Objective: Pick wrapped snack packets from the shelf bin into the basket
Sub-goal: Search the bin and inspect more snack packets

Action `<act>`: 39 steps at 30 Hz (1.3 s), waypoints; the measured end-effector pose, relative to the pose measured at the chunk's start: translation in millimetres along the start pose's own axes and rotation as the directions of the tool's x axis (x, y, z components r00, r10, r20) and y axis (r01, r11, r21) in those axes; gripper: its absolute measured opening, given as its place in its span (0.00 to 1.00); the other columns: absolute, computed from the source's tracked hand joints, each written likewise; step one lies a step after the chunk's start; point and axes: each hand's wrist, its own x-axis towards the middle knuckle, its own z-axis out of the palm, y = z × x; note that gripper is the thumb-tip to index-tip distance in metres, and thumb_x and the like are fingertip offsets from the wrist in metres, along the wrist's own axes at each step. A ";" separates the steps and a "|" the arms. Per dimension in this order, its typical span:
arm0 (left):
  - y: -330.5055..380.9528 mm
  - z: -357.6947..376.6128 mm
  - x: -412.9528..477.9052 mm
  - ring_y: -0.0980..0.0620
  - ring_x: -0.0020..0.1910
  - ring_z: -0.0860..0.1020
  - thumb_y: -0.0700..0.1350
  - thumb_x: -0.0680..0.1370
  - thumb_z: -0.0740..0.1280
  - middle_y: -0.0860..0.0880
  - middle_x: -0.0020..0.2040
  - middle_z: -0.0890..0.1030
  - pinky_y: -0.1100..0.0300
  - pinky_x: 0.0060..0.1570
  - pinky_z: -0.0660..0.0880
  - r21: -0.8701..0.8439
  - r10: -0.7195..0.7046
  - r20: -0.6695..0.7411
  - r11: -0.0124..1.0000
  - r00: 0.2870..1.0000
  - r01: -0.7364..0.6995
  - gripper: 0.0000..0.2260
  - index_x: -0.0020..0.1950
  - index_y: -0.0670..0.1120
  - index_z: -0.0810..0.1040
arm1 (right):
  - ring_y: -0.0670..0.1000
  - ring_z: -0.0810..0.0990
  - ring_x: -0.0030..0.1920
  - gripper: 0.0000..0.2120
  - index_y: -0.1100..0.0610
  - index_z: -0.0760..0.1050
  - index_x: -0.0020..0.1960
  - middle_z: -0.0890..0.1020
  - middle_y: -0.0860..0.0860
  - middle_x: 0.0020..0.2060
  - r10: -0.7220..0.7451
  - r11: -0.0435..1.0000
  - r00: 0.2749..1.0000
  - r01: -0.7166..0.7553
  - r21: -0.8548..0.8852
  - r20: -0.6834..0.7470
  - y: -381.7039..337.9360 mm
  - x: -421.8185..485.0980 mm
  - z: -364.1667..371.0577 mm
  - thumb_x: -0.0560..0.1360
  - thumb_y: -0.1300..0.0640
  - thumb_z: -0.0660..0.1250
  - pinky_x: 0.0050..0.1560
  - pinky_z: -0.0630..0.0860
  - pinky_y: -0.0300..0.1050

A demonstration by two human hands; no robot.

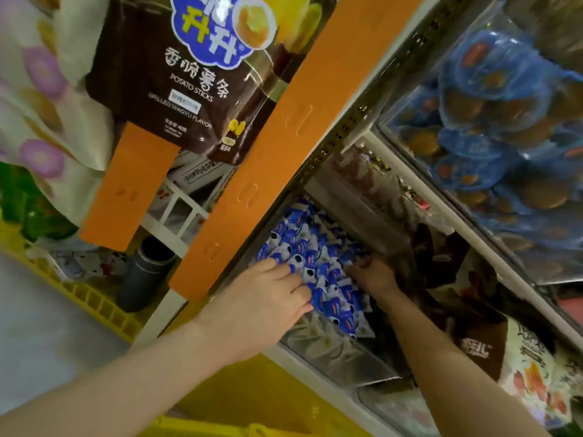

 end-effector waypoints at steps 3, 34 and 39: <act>-2.0 2.5 -0.9 0.55 0.37 0.77 0.50 0.77 0.53 0.54 0.37 0.80 0.61 0.42 0.73 0.010 0.005 -0.014 1.000 1.000 -0.005 0.16 0.43 0.51 0.80 | 0.46 0.72 0.29 0.14 0.57 0.71 0.32 0.74 0.51 0.29 -0.005 0.998 1.000 0.005 0.056 -0.009 1.5 4.0 6.8 0.75 0.58 0.67 0.33 0.71 0.39; -3.0 -1.3 -5.9 0.59 0.38 0.78 0.50 0.78 0.52 0.57 0.39 0.81 0.63 0.44 0.75 -0.136 0.034 -0.006 0.990 0.999 -0.035 0.16 0.46 0.53 0.80 | 0.54 0.75 0.57 0.14 0.60 0.72 0.59 0.75 0.57 0.59 -0.006 0.625 0.938 0.273 -0.731 0.346 2.2 14.1 -24.0 0.76 0.54 0.64 0.52 0.69 0.40; -3.8 -3.7 -4.6 0.60 0.38 0.78 0.50 0.77 0.55 0.57 0.39 0.81 0.63 0.44 0.76 -0.104 0.030 0.022 0.994 0.999 -0.028 0.14 0.46 0.53 0.80 | 0.53 0.76 0.57 0.15 0.60 0.73 0.60 0.76 0.56 0.58 0.027 0.672 0.947 0.221 -0.707 0.322 -2.3 9.0 -25.6 0.75 0.56 0.66 0.51 0.72 0.42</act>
